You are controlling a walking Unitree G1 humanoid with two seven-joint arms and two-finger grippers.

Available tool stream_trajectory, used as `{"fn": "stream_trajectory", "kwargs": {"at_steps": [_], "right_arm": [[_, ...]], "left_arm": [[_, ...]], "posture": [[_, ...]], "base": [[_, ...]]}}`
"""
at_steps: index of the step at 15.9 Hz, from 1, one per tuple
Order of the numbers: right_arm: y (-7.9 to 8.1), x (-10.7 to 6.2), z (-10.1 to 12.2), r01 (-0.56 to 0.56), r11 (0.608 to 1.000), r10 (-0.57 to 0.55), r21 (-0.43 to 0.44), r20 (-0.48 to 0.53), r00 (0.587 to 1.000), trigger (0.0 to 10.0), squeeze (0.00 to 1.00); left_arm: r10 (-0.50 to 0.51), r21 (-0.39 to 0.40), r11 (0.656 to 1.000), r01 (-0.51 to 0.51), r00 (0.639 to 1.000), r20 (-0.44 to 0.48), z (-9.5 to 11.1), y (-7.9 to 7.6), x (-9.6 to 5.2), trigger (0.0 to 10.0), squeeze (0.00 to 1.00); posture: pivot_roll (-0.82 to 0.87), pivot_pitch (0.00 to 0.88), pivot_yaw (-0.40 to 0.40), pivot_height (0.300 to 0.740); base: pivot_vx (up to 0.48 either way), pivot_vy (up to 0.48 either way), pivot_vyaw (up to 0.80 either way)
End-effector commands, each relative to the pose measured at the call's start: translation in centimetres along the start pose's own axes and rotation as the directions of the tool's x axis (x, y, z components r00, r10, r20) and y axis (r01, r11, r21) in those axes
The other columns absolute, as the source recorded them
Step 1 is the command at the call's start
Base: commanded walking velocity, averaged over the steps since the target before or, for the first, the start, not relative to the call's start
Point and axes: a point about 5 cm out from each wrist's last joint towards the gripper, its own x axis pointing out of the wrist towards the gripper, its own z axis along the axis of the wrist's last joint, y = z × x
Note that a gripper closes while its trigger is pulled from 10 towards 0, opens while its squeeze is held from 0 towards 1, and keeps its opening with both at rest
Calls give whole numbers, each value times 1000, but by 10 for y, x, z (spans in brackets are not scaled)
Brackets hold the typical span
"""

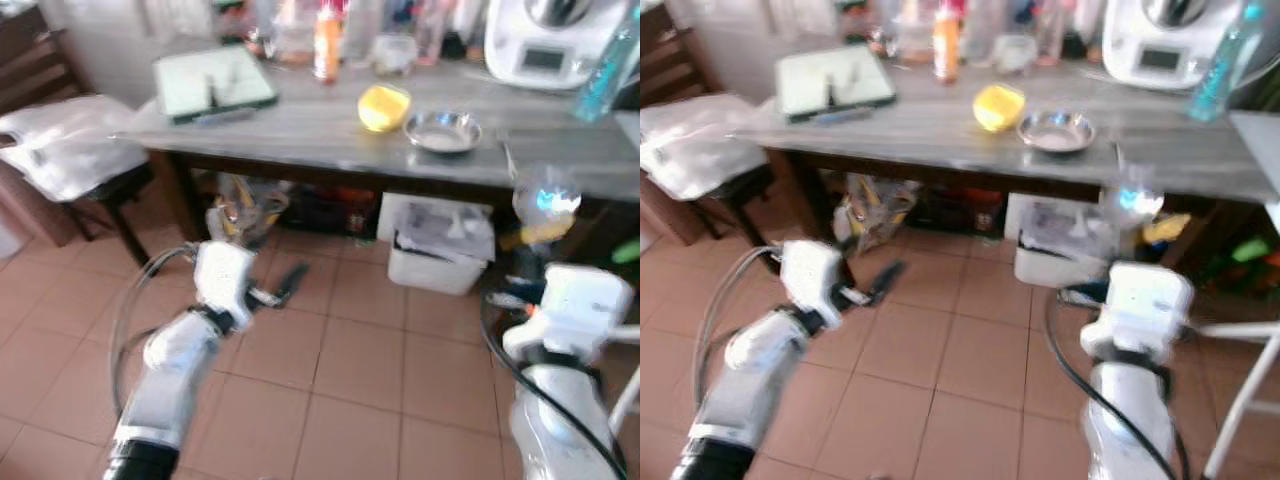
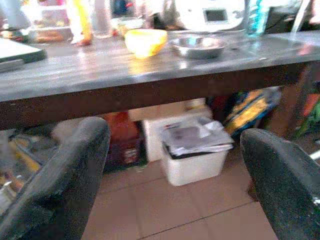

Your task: Setting the table

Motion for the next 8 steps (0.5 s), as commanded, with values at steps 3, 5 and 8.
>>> {"fn": "stream_trajectory", "kwargs": {"at_steps": [3,5,8], "right_arm": [[-8,0,2,32,999,-32,-13,12,999,10000,0],[-7,0,2,30,999,-30,-13,14,999,10000,0],[-6,2,3,29,1000,-29,-13,17,999,10000,0]], "left_arm": [[-38,6,999,38,999,17,5,-9,10,10000,0],[-44,8,999,44,999,20,7,-10,12,10000,0],[-52,7,999,52,998,25,7,-12,13,10000,0]], "posture": [[18,103,29,740],[19,101,29,740],[18,97,28,740]], "base": [[480,0,-496],[480,0,0],[480,0,0]]}}
